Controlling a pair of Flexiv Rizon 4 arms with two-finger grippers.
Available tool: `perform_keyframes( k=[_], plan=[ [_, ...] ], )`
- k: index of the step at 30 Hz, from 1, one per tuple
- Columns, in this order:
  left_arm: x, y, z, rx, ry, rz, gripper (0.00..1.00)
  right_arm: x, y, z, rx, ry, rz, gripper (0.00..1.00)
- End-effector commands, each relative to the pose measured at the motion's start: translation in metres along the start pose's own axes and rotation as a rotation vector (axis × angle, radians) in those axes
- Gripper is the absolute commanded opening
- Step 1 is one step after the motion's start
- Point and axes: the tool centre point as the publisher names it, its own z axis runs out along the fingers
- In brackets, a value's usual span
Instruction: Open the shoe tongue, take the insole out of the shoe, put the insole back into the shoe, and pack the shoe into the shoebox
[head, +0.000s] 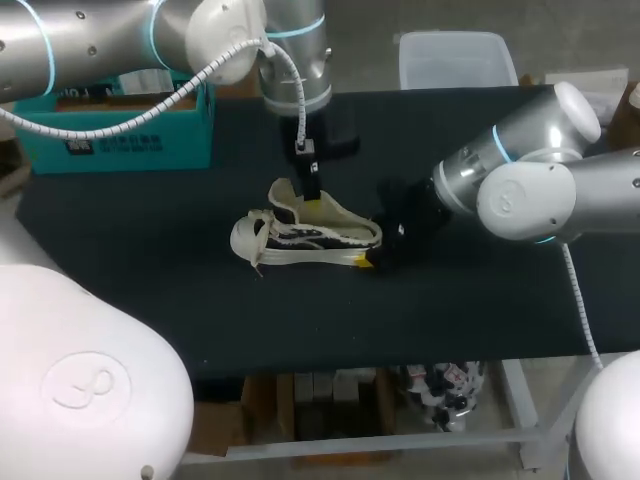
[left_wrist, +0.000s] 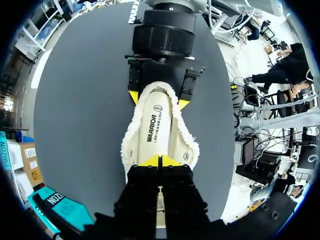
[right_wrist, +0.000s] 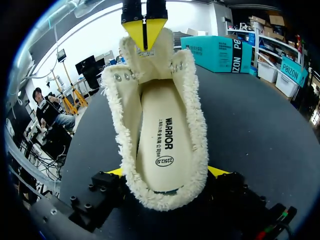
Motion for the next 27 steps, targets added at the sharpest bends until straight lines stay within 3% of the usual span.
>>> perform_keyframes(
  k=[1,22,27],
  plan=[
    [-0.001,-0.003,0.015,-0.011,0.004,0.035,0.0,-0.001,-0.006,0.006,-0.002,0.002,0.0,0.0],
    [0.016,0.015,0.054,-0.016,0.027,0.166,0.0,-0.001,-0.006,0.006,-0.002,0.002,0.0,0.0],
    [0.019,0.016,0.057,-0.017,0.026,0.181,0.15,-0.001,-0.006,0.006,-0.002,0.002,0.0,0.0]
  ],
)
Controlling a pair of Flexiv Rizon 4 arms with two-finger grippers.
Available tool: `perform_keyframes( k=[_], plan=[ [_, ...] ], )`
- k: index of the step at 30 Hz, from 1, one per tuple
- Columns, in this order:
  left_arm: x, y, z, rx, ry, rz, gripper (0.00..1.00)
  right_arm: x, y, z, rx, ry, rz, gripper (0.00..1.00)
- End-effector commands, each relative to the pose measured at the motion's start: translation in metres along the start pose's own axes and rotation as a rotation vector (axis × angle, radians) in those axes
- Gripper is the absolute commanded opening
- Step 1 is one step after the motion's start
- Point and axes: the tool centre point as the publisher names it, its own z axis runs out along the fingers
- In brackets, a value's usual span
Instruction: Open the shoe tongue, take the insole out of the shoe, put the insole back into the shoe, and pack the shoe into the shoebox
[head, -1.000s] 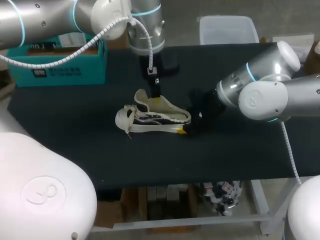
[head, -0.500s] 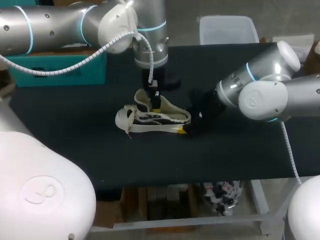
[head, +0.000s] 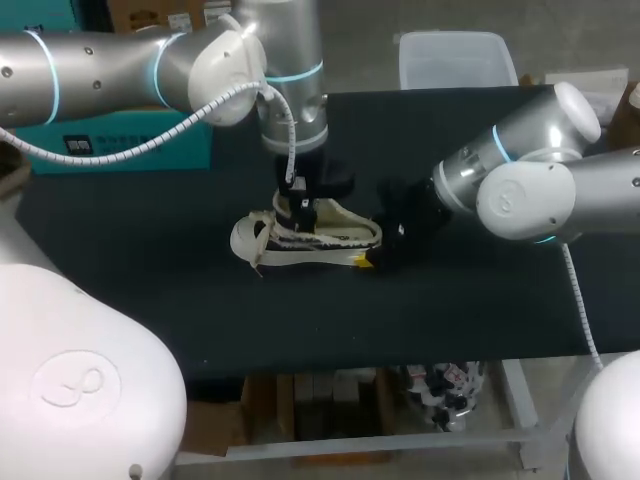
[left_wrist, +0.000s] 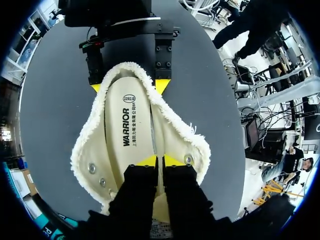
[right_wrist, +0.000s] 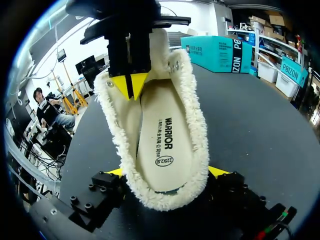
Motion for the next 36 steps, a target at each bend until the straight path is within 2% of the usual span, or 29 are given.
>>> perform_keyframes(
  k=[1,6,13,23,26,30,33,36],
  plan=[
    [0.001,0.0,0.005,-0.004,-0.01,0.003,0.15,-0.001,-0.006,0.005,-0.002,0.002,0.0,0.0],
    [-0.002,-0.001,0.015,-0.022,-0.021,-0.007,0.16,-0.001,-0.006,0.005,-0.002,0.002,0.0,0.0],
    [-0.006,-0.004,0.027,-0.024,-0.041,-0.014,0.26,-0.001,-0.006,0.005,-0.002,0.002,0.0,0.0],
    [-0.018,-0.004,0.042,-0.048,-0.13,-0.042,0.26,-0.001,-0.006,0.005,-0.002,0.002,0.0,0.0],
    [-0.021,-0.003,0.045,-0.041,-0.143,-0.048,0.34,-0.001,-0.006,0.005,-0.002,0.002,0.0,0.0],
    [-0.028,-0.001,0.048,-0.028,-0.131,-0.056,0.27,-0.001,-0.006,0.005,-0.002,0.002,0.0,0.0],
    [-0.031,-0.001,0.05,-0.024,-0.122,-0.054,0.26,-0.001,-0.006,0.005,-0.002,0.002,0.0,0.0],
    [-0.032,-0.003,0.055,-0.042,-0.147,-0.048,0.27,-0.001,-0.006,0.005,-0.002,0.002,0.0,0.0]
  ],
)
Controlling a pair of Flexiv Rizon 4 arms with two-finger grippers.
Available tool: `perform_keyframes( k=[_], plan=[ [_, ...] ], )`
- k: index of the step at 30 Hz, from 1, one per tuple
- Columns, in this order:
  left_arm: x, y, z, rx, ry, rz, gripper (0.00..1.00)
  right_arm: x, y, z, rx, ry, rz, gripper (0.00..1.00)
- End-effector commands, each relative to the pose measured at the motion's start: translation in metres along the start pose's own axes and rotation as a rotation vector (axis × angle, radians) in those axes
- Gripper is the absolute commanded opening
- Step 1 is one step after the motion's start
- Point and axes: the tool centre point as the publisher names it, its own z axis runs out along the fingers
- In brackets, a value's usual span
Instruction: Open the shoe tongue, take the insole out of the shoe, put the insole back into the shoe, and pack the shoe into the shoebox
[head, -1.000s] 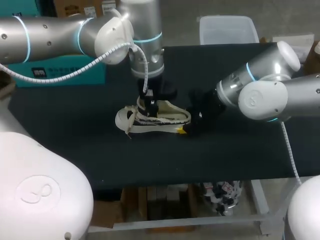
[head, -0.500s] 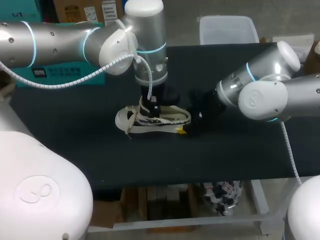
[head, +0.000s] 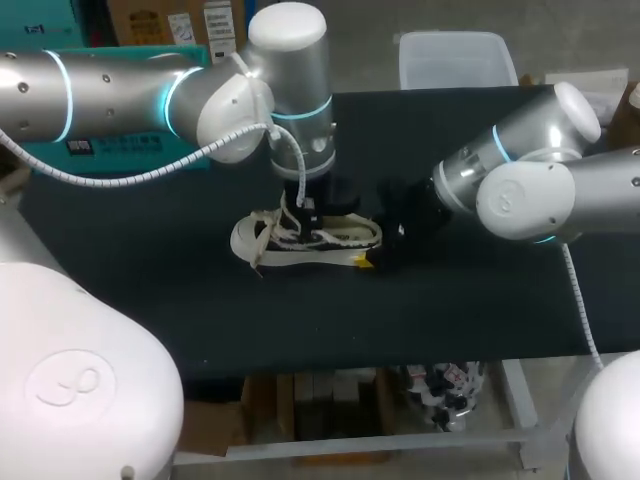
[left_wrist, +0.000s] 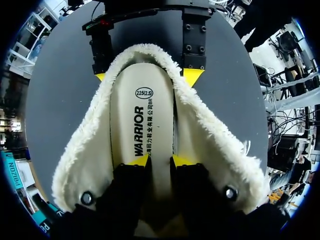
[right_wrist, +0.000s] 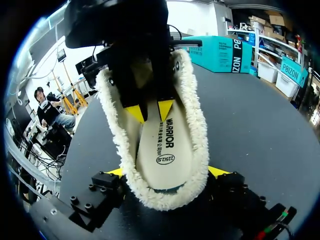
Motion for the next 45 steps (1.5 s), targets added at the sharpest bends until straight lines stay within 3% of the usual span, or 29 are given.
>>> perform_keyframes(
  k=[1,5,12,21,31,45],
  plan=[
    [-0.005,-0.003,0.021,-0.022,-0.03,0.001,0.28,-0.001,-0.006,0.005,-0.002,0.002,0.0,0.0],
    [-0.008,-0.006,0.024,-0.032,-0.055,-0.01,0.29,-0.001,-0.006,0.005,-0.002,0.002,0.0,0.0],
    [-0.008,-0.006,0.015,0.011,0.067,0.056,0.31,-0.001,-0.006,0.005,-0.002,0.002,0.0,0.0],
    [-0.002,-0.012,0.014,0.016,0.115,0.07,0.33,-0.001,-0.006,0.005,-0.002,0.002,0.0,0.0],
    [0.007,-0.02,0.042,-0.016,0.016,0.039,0.38,-0.001,-0.006,0.005,-0.002,0.002,0.0,0.0],
    [-0.025,-0.009,0.06,-0.003,-0.102,-0.006,0.39,-0.001,-0.006,0.005,-0.002,0.002,0.0,0.0]
  ],
)
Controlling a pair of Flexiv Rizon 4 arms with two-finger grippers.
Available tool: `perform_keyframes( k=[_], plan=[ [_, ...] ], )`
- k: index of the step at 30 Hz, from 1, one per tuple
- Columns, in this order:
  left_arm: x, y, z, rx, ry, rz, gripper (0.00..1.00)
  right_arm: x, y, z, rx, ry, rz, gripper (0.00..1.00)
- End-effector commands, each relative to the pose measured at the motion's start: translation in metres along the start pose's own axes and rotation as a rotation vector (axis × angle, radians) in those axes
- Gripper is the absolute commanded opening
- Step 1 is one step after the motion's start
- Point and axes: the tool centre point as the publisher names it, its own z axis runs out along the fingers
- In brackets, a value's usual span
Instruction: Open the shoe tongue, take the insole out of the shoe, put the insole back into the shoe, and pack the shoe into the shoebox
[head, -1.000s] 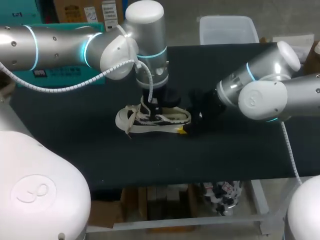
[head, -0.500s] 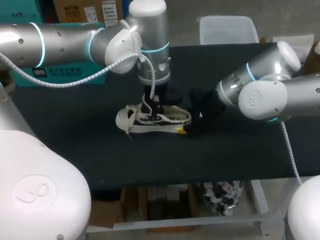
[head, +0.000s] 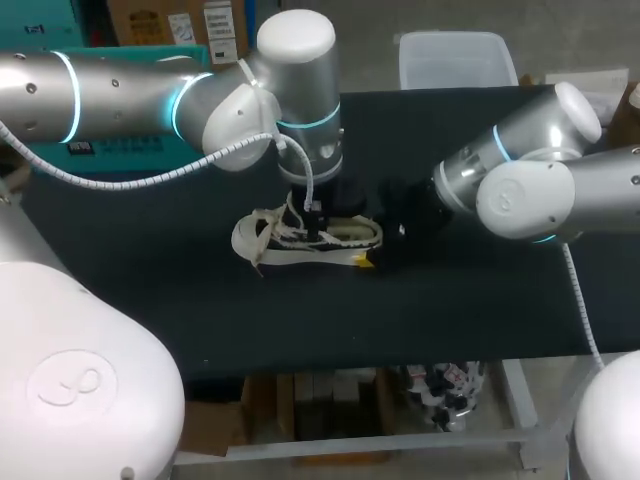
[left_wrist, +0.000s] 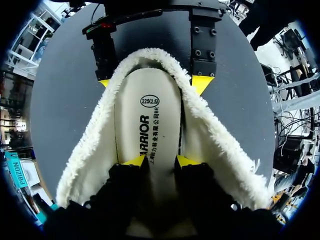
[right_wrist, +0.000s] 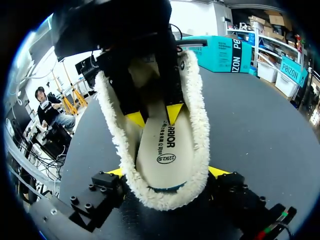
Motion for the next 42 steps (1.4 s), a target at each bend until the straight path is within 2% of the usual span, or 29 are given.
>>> perform_keyframes(
  k=[1,9,22,26,27,30,42],
  plan=[
    [-0.012,0.001,0.059,0.002,-0.037,-0.003,0.4,0.0,-0.005,0.005,-0.003,0.004,-0.001,0.0],
    [-0.026,0.0,0.058,-0.02,-0.106,0.022,0.4,0.0,-0.005,0.005,-0.003,0.004,-0.001,0.0],
    [-0.037,-0.008,0.059,-0.028,-0.186,0.049,0.4,0.0,-0.005,0.005,-0.003,0.004,-0.001,0.0],
    [-0.04,-0.009,0.057,-0.024,-0.21,0.047,0.28,0.0,-0.005,0.005,-0.003,0.004,-0.001,0.0],
    [-0.041,-0.009,0.056,-0.026,-0.225,0.049,0.15,0.0,-0.005,0.005,-0.003,0.004,-0.001,0.0],
    [-0.043,-0.009,0.052,-0.024,-0.241,0.047,0.02,0.0,-0.005,0.005,-0.003,0.004,-0.001,0.0],
    [-0.043,-0.007,0.029,0.006,-0.244,0.053,0.0,0.0,-0.005,0.005,-0.003,0.004,-0.001,0.0]
  ],
)
